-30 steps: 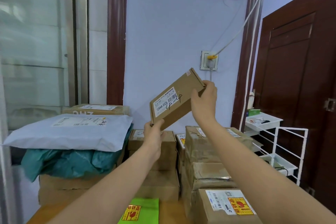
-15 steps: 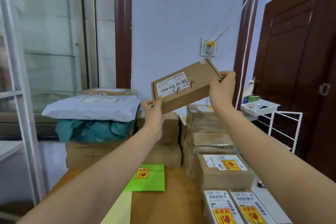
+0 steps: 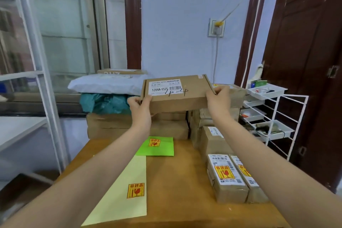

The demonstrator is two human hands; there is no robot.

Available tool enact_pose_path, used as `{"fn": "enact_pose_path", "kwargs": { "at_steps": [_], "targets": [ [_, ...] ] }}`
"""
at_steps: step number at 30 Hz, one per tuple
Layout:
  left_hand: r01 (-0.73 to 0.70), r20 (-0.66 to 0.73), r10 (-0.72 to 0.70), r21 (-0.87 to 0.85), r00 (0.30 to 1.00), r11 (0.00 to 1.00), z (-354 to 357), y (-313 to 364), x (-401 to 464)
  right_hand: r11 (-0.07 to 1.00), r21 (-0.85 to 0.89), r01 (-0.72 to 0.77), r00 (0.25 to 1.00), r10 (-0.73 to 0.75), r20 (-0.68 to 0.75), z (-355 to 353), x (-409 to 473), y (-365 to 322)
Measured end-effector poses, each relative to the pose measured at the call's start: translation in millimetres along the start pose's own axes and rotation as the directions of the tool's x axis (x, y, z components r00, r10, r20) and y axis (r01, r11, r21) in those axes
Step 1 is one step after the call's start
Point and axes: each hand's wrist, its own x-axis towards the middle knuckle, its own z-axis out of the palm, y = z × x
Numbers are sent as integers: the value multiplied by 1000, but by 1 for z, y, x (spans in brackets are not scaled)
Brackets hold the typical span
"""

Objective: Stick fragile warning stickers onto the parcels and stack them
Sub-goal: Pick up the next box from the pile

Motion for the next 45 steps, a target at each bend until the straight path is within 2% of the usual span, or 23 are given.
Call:
{"fn": "enact_pose_path", "kwargs": {
  "at_steps": [3, 6, 12, 17, 23, 26, 31, 34, 36, 41, 45],
  "targets": [
    [-16, 10, 15, 77, 1000, 997, -14, -15, -6, 999, -11, -40, 999, 40, 34, 1, -14, 23],
    [27, -8, -26, 157, 1000, 987, -26, -32, -19, 998, -49, -51, 997, 54, 63, 2, -27, 49],
    [129, -33, -125, 268, 992, 955, -56, -77, -37, 955, -273, -116, 956, 182, 231, 1, -50, 97],
    [142, -19, -145, 361, 989, 922, -75, -101, -49, 910, -379, -168, 910, 291, 295, 2, -68, 117],
    [32, 37, -72, 633, 997, 773, -94, -122, -52, 843, -510, -173, 849, 390, 356, 8, -81, 131],
    [-43, 109, -57, 739, 992, 673, -100, -129, -53, 814, -552, -184, 827, 431, 361, 11, -86, 136],
    [-91, 144, -72, 870, 987, 484, -108, -135, -53, 778, -594, -206, 782, 495, 378, 13, -94, 140],
    [-152, 198, -108, 929, 974, 337, -113, -137, -53, 772, -610, -179, 794, 479, 374, 16, -97, 143],
    [-163, 205, -120, 942, 971, 292, -112, -135, -54, 761, -631, -153, 802, 469, 371, 17, -98, 142],
    [-165, 200, -107, 948, 974, 271, -110, -127, -51, 731, -682, 2, 849, 359, 387, 22, -94, 137],
    [-160, 190, -70, 937, 979, 310, -122, -119, -42, 733, -668, 125, 853, 265, 450, 31, -98, 127]
  ]
}}
